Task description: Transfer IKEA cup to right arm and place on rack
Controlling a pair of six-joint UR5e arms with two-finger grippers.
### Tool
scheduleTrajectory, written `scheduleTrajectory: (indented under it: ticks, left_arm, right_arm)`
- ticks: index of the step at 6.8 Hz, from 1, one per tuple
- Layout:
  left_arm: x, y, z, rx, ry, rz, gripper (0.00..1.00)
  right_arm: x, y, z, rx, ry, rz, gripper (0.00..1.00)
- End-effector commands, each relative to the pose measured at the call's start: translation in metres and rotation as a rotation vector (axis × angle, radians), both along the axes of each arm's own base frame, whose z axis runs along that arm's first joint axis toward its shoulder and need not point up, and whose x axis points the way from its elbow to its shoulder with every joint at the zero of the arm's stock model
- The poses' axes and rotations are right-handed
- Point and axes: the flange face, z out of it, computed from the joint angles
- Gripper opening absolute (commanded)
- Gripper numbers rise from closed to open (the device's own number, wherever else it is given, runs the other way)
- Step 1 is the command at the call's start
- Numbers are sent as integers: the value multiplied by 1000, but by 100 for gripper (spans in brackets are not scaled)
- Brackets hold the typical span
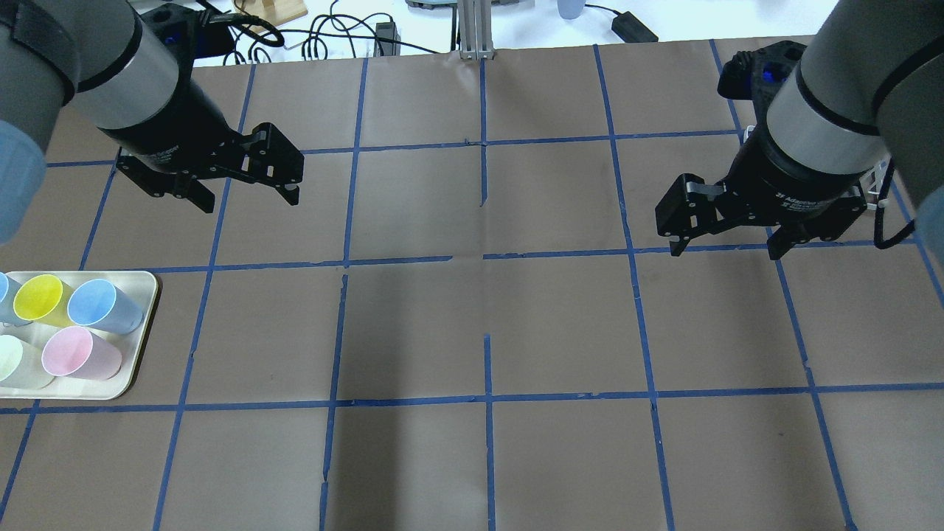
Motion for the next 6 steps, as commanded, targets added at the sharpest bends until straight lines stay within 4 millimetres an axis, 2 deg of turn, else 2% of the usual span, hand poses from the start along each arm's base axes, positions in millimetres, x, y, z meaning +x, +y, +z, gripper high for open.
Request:
scheduleTrajectory:
  ticks: [1,5,6]
  left_arm:
    - [0,0,0,0,0,0,100]
    - [9,-5,-3,3,-1,-3,100]
    - [21,-12,-2,-30,-12,-136,100]
  right_arm:
    - [0,0,1,-3,-4,0,100]
    - [0,0,0,3,5,0,100]
    - [0,0,0,3,5,0,100]
